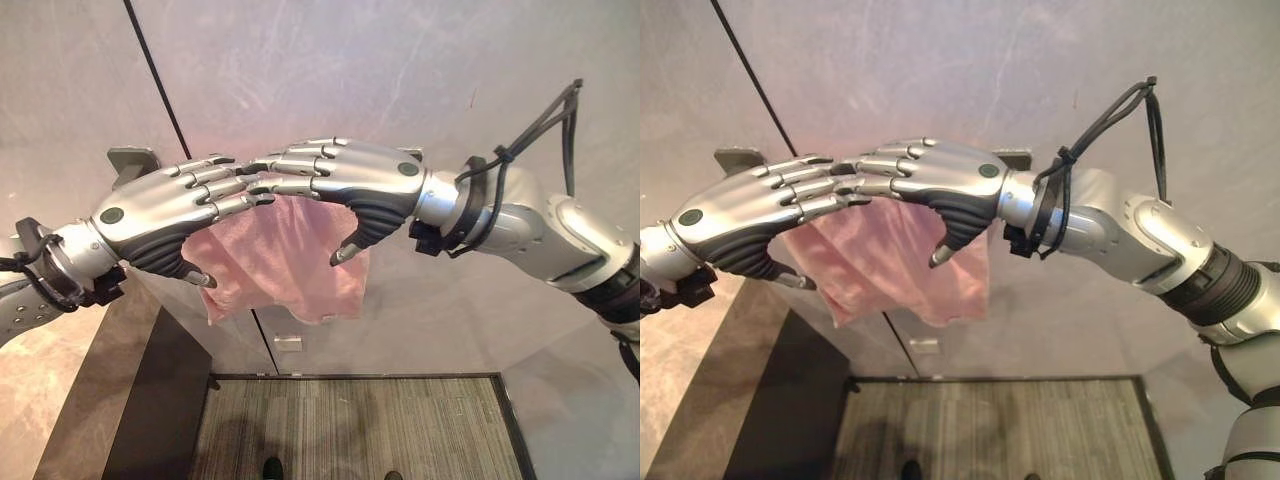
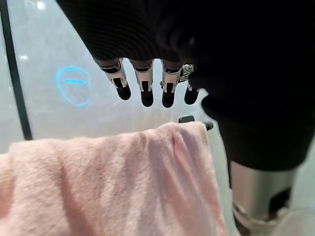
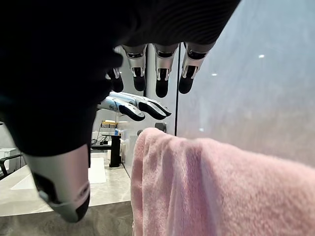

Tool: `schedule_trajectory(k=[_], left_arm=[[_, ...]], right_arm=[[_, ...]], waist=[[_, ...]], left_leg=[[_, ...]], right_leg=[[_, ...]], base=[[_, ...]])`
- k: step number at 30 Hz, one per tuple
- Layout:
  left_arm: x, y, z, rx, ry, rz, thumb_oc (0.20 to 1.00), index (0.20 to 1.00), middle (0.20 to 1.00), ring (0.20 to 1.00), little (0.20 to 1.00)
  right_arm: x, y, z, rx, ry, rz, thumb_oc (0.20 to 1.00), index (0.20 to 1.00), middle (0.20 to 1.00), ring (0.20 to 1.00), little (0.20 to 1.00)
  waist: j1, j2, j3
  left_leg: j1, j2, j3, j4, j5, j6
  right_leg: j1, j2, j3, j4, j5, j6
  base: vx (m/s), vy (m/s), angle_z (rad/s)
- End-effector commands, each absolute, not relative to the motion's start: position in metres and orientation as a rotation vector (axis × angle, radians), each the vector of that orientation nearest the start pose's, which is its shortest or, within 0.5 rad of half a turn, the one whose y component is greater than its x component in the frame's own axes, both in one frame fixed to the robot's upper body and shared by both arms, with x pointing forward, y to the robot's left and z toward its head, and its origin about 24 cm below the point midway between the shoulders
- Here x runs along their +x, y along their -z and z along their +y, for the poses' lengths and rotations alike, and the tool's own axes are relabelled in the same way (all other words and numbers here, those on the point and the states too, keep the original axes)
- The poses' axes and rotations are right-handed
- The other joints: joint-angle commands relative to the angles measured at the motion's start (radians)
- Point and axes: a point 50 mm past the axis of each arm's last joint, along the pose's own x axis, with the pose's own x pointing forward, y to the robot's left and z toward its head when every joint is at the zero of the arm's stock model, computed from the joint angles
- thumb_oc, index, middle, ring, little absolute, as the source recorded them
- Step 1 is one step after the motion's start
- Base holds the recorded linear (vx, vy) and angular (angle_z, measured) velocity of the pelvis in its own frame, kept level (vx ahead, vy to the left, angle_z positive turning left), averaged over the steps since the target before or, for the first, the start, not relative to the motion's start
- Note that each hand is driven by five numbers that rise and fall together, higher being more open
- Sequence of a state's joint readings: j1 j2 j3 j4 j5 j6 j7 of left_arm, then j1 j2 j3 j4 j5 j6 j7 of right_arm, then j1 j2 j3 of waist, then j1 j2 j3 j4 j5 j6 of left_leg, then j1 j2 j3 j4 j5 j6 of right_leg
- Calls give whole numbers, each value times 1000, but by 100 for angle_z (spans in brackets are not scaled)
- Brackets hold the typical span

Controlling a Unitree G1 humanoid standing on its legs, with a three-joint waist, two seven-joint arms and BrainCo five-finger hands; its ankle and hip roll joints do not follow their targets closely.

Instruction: Put brush and paste in cup on sink, flatten towel.

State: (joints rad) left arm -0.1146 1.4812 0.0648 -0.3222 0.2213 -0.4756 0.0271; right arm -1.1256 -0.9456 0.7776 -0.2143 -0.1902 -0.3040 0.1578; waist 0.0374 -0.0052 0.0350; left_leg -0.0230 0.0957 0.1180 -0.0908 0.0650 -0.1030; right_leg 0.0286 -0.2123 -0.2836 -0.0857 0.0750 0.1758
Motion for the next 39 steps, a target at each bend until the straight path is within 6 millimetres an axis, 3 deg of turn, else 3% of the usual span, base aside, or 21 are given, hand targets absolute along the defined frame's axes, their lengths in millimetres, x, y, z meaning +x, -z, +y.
schedule_trajectory(k=[1,10,21,39], left_arm=[[229,-282,229,1676,315,-845,1000,1000,1000,1000,1000],[235,-288,239,1709,240,-820,1000,1000,1000,1000,1000],[241,-281,236,1675,259,-818,1000,1000,1000,1000,1000],[239,-238,236,1767,464,-662,1000,1000,1000,1000,1000]], right_arm=[[263,-303,-52,-1491,-772,-1225,1000,1000,1000,1000,1000],[289,-298,-45,-1524,-733,-1128,1000,1000,1000,1000,1000],[294,-296,-47,-1569,-710,-1111,1000,1000,1000,1000,1000],[288,-285,-62,-1549,-699,-1111,1000,1000,1000,1000,1000]], waist=[[2,-39,-5],[18,-38,17],[13,-39,46],[-2,-26,50]], left_leg=[[-11,23,23,4,11,-19],[-34,23,20,4,17,-17],[-61,27,7,4,25,-18],[-50,32,29,4,18,-18]], right_leg=[[20,-80,-14,-1,69,69],[-6,-81,-10,-2,74,70],[-26,-73,-12,2,74,65],[-37,-71,11,-2,71,67]], base=[[0,0,0],[0,0,0],[0,0,0],[0,0,0]])
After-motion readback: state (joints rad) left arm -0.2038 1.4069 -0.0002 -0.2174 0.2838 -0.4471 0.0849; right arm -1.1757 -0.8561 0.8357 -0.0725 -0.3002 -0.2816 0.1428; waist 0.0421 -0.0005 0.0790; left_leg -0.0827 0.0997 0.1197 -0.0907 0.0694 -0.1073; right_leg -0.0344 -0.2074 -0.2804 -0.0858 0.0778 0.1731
